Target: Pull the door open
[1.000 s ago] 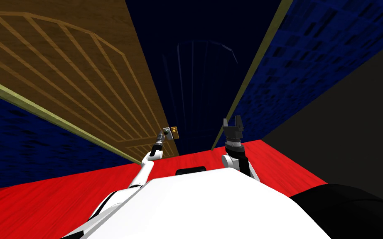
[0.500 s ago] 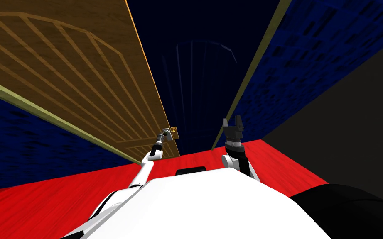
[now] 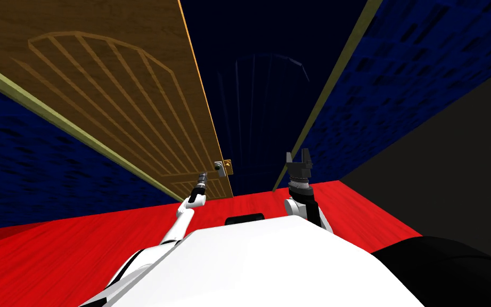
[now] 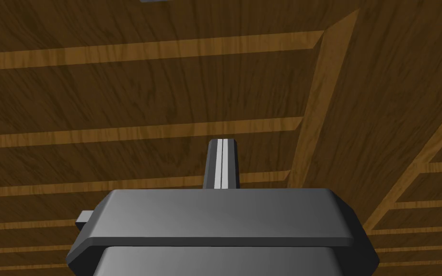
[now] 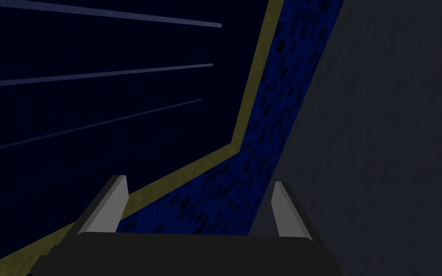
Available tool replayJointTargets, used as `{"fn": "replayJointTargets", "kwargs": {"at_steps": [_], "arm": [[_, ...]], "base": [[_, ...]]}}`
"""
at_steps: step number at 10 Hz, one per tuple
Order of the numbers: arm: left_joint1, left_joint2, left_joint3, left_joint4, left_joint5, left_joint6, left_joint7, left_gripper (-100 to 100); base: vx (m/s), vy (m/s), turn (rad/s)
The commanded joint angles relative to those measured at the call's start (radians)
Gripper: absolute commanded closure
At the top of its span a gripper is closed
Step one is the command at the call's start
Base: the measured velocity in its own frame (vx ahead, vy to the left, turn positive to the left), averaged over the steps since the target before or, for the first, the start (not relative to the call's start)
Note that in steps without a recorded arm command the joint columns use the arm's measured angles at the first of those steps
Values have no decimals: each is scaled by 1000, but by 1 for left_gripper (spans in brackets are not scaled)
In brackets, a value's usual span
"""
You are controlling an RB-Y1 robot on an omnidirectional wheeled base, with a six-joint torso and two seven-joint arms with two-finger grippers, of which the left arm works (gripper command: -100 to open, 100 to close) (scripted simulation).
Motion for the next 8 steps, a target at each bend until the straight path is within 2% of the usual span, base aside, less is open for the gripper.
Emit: {"fn": "replayJointTargets", "kwargs": {"at_steps": [1, 4, 6, 7, 8], "arm": [[9, 5, 1, -5, 1, 3, 2, -100], [6, 0, -20, -18, -2, 9, 11, -100], [-11, -20, -56, -38, -9, 13, 20, -100], [-8, -16, -44, -22, -7, 6, 15, -100], [7, 7, -18, -9, -2, 10, 14, -100]], "base": [[-185, 14, 19], [-201, -21, -21], [-192, -62, -134], [-85, -37, -41], [-28, 40, 227]]}}
